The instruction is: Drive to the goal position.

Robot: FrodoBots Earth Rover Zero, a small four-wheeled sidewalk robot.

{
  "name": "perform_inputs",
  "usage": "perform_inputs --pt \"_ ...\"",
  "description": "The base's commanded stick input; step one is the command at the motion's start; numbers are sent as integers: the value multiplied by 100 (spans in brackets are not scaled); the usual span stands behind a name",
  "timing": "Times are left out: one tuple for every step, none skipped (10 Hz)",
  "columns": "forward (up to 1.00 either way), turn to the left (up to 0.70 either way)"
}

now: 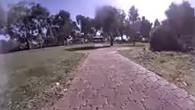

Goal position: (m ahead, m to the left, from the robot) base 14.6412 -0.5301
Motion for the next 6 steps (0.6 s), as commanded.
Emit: perform_inputs --pt "70 0" --pt "70 0" --pt "70 0" --pt "70 0" --pt "70 0" --pt "70 0"
